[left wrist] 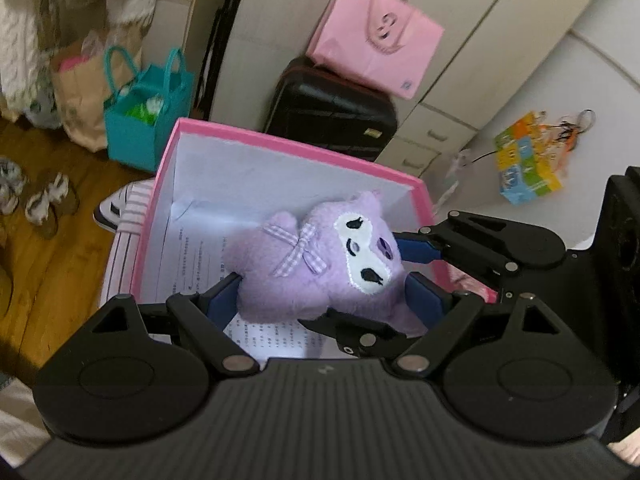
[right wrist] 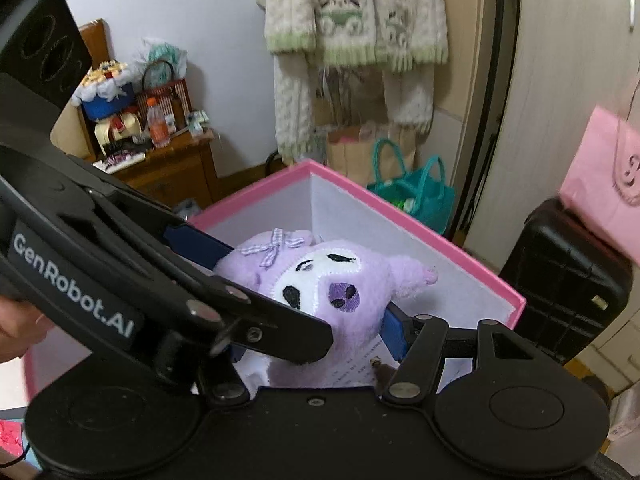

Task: Organize soft objects
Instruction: 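Carry the purple plush into the pink box and open the left gripper, then move both grippers back to the white wet-wipes pack on the table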

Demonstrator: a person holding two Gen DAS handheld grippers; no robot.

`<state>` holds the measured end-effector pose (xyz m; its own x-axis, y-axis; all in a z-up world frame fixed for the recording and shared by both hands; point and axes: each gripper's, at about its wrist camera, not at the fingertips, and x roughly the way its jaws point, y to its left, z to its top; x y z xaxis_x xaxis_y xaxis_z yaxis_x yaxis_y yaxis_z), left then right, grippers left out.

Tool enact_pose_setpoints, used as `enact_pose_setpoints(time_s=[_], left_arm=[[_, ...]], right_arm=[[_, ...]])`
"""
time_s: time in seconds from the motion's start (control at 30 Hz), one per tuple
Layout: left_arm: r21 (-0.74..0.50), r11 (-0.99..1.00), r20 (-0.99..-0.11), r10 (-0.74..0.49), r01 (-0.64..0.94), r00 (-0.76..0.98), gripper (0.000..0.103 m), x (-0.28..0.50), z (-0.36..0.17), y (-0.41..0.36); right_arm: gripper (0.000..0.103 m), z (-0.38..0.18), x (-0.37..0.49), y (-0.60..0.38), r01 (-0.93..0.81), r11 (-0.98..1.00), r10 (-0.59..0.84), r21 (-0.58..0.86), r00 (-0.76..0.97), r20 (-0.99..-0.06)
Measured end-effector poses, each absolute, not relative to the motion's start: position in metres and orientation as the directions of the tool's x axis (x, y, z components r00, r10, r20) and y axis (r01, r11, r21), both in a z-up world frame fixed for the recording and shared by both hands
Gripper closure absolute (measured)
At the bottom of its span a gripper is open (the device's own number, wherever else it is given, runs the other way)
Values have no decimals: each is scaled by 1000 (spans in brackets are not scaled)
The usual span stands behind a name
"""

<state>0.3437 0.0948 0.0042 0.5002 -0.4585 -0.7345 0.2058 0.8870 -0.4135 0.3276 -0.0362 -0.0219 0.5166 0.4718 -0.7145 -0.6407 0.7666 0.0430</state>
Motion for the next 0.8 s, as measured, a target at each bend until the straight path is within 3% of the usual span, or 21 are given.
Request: enact_pose_setpoints(time_s=[0.37, 0.57, 0.8], left_arm=[[-374, 905, -767, -425, 202, 481, 17, 355, -3, 86], [-297, 921, -756, -388, 252, 527, 14, 333, 11, 84], [-195, 935, -721, -341, 296, 603, 14, 302, 39, 97]], right_arm=[[32, -45, 354, -32, -687, 726, 427, 11, 439, -791], [27, -39, 334, -30, -692, 714, 369, -103, 497, -785], [27, -21, 306, -50, -664, 740, 377, -106, 540, -752]])
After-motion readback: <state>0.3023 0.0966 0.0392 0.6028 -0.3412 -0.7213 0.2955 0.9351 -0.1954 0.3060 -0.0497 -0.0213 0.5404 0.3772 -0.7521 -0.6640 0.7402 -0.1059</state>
